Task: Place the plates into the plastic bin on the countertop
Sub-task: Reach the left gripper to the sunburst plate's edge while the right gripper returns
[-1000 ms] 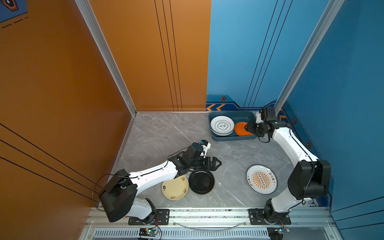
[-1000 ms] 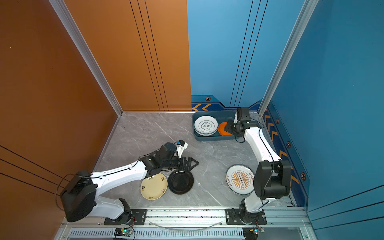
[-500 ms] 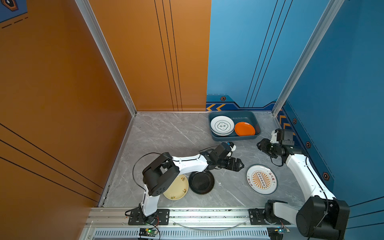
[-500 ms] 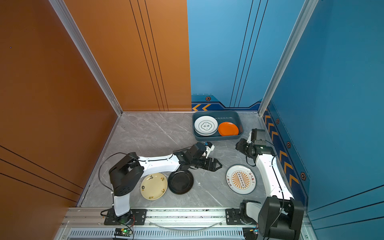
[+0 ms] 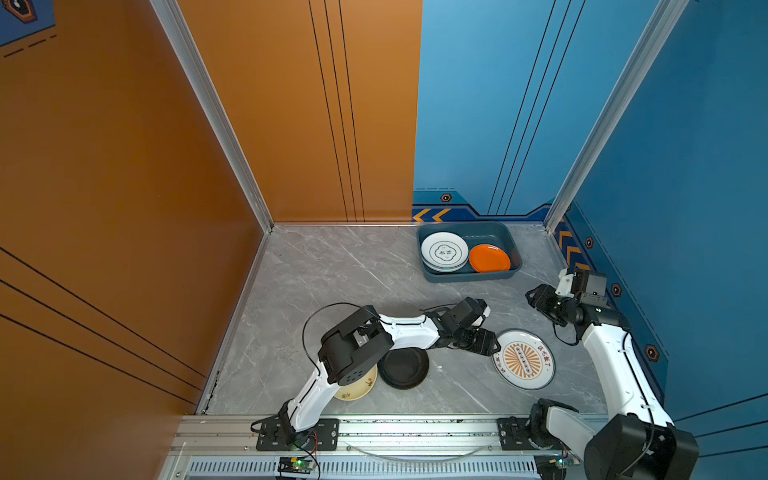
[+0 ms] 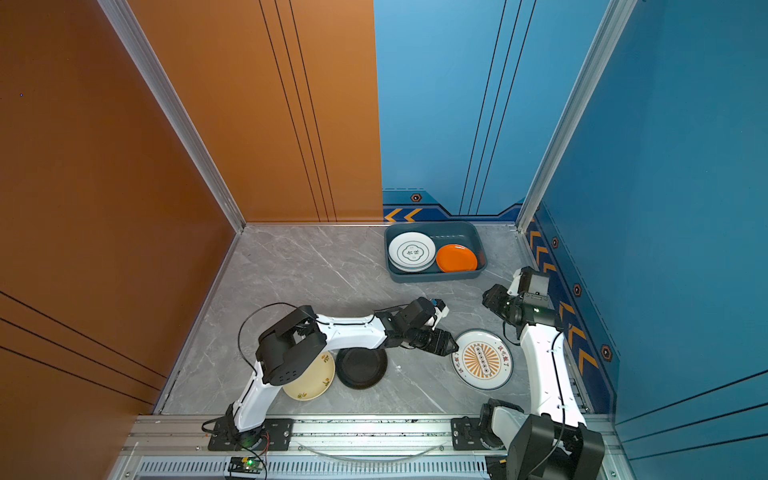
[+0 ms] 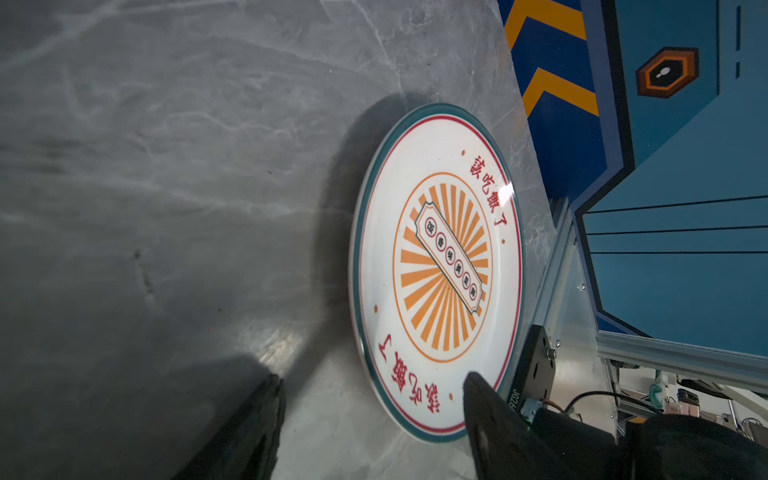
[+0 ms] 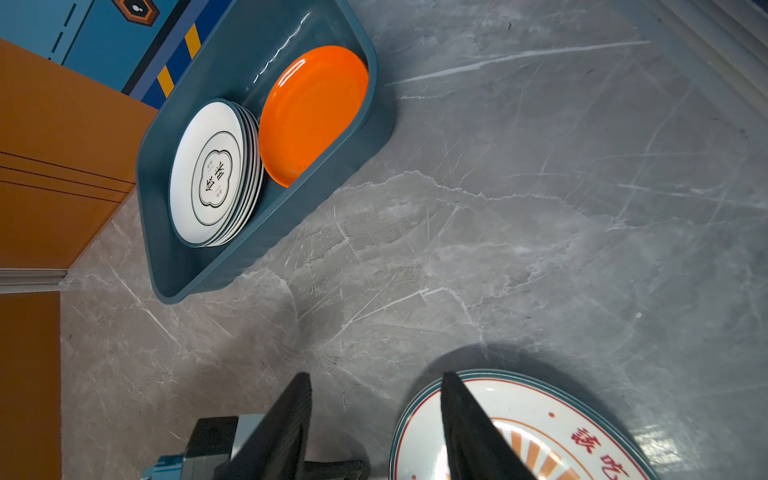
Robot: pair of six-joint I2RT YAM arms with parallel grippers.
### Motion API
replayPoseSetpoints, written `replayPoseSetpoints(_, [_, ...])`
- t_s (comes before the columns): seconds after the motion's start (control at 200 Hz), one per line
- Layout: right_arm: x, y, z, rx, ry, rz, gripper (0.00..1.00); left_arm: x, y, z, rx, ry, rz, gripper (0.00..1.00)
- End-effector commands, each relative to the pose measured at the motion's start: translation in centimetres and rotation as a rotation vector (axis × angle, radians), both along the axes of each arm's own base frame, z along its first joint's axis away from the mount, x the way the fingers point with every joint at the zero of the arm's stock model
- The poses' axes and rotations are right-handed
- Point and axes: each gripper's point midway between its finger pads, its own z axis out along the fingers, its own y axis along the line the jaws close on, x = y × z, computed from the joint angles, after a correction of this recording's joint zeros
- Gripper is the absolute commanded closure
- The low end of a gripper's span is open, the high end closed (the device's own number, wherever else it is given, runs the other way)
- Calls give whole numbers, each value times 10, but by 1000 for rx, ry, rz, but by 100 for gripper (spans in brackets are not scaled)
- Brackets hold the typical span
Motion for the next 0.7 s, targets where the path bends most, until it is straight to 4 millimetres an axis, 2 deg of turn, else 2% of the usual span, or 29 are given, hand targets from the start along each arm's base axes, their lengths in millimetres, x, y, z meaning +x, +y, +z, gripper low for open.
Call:
replayPoseSetpoints(0.0, [-5,3,-3,12,0,20,47,-7,-10,-2,-8,27,-30,32])
replayPoseSetpoints(0.325, [-4,4,-5,17,0,21,47,-9,-20,-15,-5,53,-47,44])
replayPoseSetpoints(0.461, [-4,4,-3,17,-4,21,47,-8,-18,-27,39,46,-49,54])
replayPoseSetpoints(0.696, [-3,3,-4,19,-2,21,47,-9,-15,-46,102,43,-55,63])
